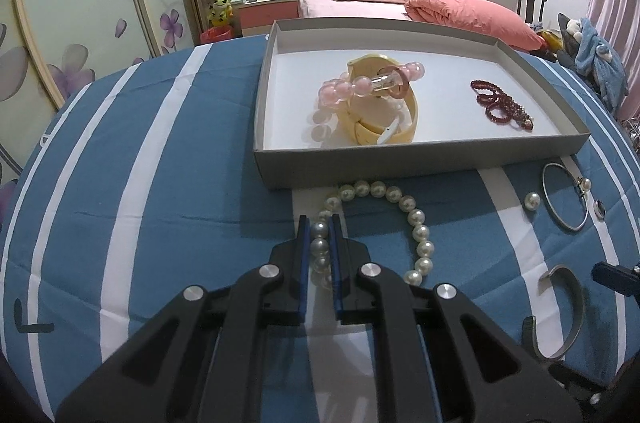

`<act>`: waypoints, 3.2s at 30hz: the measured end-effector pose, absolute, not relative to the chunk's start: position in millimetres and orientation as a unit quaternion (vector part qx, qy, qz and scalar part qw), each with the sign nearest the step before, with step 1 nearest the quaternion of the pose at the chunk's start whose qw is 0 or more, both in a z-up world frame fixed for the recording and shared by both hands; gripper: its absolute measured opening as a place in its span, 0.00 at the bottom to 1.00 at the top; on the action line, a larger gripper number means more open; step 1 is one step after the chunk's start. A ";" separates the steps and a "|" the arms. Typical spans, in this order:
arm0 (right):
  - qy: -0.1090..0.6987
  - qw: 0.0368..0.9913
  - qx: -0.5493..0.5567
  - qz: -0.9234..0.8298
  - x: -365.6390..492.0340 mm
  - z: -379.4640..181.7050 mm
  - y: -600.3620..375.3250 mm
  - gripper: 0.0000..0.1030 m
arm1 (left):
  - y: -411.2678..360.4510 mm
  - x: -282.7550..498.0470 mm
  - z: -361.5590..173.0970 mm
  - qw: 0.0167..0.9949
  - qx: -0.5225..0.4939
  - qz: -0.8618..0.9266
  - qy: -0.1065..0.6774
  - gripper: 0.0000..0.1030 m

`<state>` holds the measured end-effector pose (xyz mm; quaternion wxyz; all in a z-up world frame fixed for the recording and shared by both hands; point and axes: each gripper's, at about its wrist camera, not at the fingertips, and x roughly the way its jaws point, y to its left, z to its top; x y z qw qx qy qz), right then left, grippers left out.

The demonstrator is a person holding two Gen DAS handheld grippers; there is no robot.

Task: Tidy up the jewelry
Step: 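Grasp the white pearl bracelet with the left tool while the right tool reaches the silver cuff bangle, then lift the pearl bracelet with the left tool while the right tool grasps the silver cuff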

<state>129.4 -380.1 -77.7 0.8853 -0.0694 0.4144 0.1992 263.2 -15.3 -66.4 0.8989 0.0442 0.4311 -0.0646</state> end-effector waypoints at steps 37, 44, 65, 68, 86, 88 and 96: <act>0.340 0.930 -0.016 0.141 129.8 -44.8 -424.6 0.66 | -14.1 246.4 -49.2 0.912 0.012 -0.082 0.401 0.10; 0.290 0.947 0.015 0.135 121.8 -27.2 -431.0 0.66 | -12.4 219.4 -10.1 0.934 -0.018 -0.114 0.339 0.10; 0.225 0.968 0.021 0.110 119.7 -8.2 -422.7 0.66 | -16.7 184.0 29.8 0.953 -0.034 -0.138 0.268 0.10; 0.218 0.970 0.022 0.103 121.1 -5.9 -423.5 0.66 | -17.5 181.6 31.7 0.954 -0.033 -0.138 0.263 0.10; 0.168 0.982 0.029 0.086 131.3 14.4 -425.7 0.66 | -23.8 177.8 48.8 0.963 -0.029 -0.140 0.230 0.10; 0.160 0.983 0.032 0.083 132.4 16.6 -427.8 0.66 | -24.5 179.5 50.3 0.963 -0.028 -0.140 0.226 0.10; 0.138 0.987 0.032 0.073 142.0 21.6 -430.4 0.66 | -32.4 188.5 53.5 0.967 -0.019 -0.135 0.213 0.10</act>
